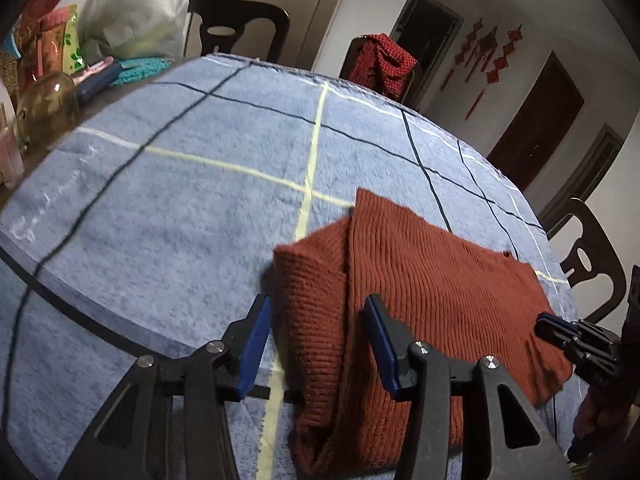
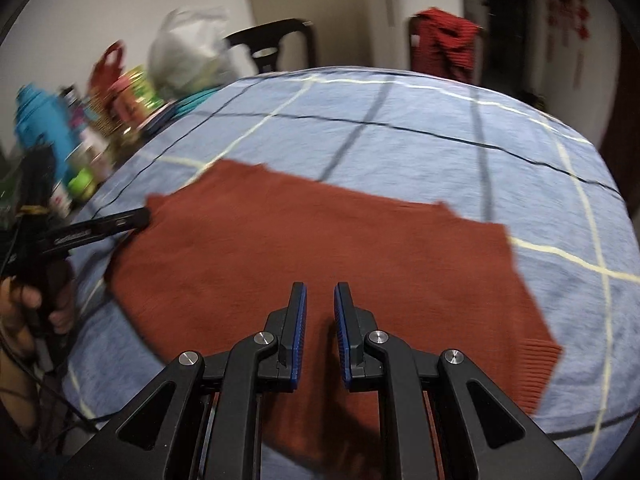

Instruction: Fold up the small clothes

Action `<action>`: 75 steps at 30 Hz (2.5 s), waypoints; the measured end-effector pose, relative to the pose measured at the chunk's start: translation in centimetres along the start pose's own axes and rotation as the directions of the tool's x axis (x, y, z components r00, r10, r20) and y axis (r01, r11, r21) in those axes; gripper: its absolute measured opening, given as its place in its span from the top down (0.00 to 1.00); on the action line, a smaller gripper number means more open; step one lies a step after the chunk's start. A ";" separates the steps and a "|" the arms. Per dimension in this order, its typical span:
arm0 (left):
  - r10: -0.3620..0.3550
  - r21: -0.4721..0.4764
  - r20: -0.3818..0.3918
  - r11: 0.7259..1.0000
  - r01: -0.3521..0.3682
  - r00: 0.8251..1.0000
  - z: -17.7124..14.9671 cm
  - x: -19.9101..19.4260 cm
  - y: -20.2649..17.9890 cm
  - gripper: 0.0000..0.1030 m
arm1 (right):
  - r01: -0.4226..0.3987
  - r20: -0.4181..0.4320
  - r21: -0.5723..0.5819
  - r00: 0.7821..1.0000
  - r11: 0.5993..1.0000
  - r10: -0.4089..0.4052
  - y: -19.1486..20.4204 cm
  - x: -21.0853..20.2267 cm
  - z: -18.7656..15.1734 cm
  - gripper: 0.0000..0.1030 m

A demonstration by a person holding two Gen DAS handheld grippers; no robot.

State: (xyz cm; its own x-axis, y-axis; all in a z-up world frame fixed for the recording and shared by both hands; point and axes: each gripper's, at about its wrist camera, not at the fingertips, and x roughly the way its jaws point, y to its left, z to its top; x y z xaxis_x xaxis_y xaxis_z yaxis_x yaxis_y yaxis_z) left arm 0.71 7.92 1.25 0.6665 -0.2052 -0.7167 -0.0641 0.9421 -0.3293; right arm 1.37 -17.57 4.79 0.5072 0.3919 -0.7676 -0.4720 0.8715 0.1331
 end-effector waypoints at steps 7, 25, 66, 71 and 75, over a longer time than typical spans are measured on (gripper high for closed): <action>-0.069 -0.031 -0.011 0.997 0.068 0.998 0.4 0.9 0.0 0.49 | -0.039 -0.044 -0.056 0.998 0.998 0.037 2.4 3.8 1.6 0.86; -0.191 -0.064 -0.029 0.980 0.189 0.981 -1.3 0.5 -1.0 0.49 | -0.164 -0.037 -0.032 0.986 0.986 0.163 3.3 1.3 -1.8 0.86; -0.471 0.228 -0.077 0.850 0.475 0.879 -0.4 -1.4 -14.8 0.50 | -0.348 0.213 0.424 0.936 0.836 0.281 -9.8 -5.4 -5.1 0.54; -0.341 0.204 -0.053 0.916 0.345 0.938 -0.5 -0.4 -11.3 0.50 | -0.452 0.193 0.468 0.891 0.759 0.412 -9.1 -3.3 -4.5 0.54; -0.337 0.182 -0.099 0.919 0.350 0.936 -1.6 1.2 -10.3 0.50 | -0.408 0.101 0.486 0.905 0.773 0.414 -8.4 -1.1 -3.8 0.54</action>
State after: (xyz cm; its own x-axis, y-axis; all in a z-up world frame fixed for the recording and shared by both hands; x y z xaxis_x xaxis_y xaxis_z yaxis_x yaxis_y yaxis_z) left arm 0.98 -2.49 2.82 0.5721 -0.5360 -0.6208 0.3096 0.8420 -0.4417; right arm 2.05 -26.49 2.12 0.3366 0.7451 -0.5758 -0.2212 0.6569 0.7208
